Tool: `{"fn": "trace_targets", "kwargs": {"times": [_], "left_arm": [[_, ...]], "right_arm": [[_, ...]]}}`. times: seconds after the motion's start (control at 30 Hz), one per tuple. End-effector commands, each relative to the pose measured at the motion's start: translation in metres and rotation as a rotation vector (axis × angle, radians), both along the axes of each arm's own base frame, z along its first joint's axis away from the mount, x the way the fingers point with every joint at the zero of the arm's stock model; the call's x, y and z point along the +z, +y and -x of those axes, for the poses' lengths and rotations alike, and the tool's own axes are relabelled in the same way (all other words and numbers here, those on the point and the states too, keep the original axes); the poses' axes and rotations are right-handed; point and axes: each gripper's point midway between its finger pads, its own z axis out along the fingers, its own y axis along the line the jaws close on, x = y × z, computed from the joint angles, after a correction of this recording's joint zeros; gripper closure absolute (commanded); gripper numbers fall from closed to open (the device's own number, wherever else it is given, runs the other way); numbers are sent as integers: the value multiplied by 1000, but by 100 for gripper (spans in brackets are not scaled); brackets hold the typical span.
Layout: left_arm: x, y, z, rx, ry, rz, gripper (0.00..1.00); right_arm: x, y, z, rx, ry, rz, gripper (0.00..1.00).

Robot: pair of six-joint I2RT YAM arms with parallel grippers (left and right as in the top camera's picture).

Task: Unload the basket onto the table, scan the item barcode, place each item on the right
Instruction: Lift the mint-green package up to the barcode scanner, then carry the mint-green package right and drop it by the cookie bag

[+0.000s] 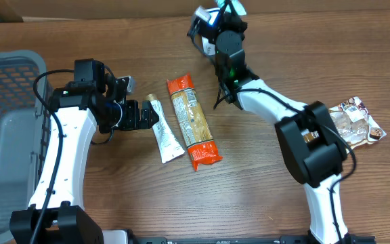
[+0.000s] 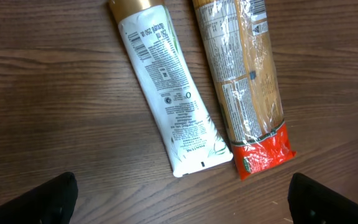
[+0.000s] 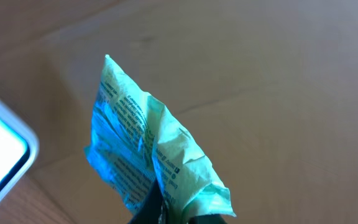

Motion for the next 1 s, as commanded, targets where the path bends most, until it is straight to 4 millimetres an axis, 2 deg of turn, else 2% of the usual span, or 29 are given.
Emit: {"fn": "trace_targets", "kwargs": {"times": [0.0,0.07,0.23,0.8,0.97], "left_arm": [[-1,-1,0,-20,-3,-5,0],[-1,-1,0,-20,-3,-5,0],[-1,-1,0,-19,-3,-5,0],[-1,-1,0,-20,-3,-4,0],[-1,-1,0,-19,-3,-4,0]], "right_arm": [[-28,3,-9,20,34,246,96],[-39,-1,-12,16,50,260,96],[-49,-14,-17,-6,69,268,96],[-54,-2,-14,29,80,276,96],[-62,-2,-13,33,115,294,96]]}}
